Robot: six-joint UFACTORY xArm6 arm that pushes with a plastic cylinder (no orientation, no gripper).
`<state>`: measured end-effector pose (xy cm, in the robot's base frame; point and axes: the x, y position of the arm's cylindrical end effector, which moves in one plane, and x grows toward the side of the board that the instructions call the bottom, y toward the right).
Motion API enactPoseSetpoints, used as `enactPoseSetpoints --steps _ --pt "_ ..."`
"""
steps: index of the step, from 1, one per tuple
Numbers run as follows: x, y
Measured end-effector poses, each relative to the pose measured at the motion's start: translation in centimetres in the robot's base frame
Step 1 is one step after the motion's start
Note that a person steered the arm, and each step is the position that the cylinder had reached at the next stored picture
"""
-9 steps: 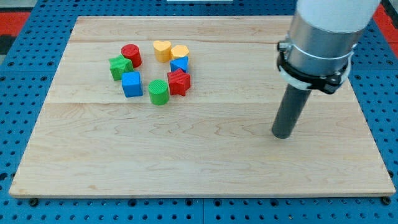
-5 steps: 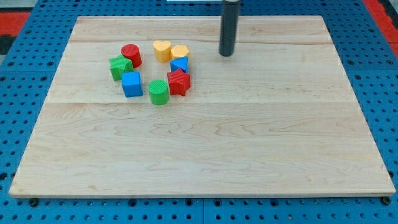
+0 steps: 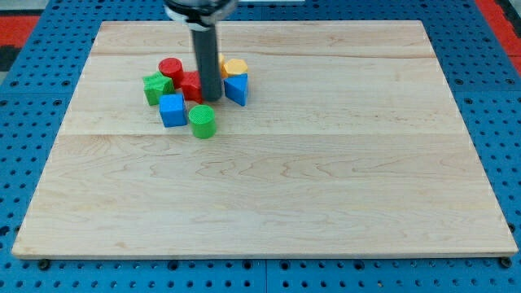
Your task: Move the yellow hexagon diagonal to the top right of the blue triangle
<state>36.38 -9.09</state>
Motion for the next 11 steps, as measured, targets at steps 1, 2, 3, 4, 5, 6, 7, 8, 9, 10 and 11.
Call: enactPoseSetpoints --steps 1,2,3,4,5,6,7,8,9,10,11 --pt "1.3 0.2" --pt "3.7 -0.2" --pt "0.1 -2.9" --pt "-1.1 -4.9" --pt "-1.1 -6.8" --pt "-2.4 -5.6" --pt "-4.4 -4.2" --pt "-4.4 -3.4" --pt "-3.9 -0.8" --pt "-2.3 3.0" --pt "-3.0 7.5"
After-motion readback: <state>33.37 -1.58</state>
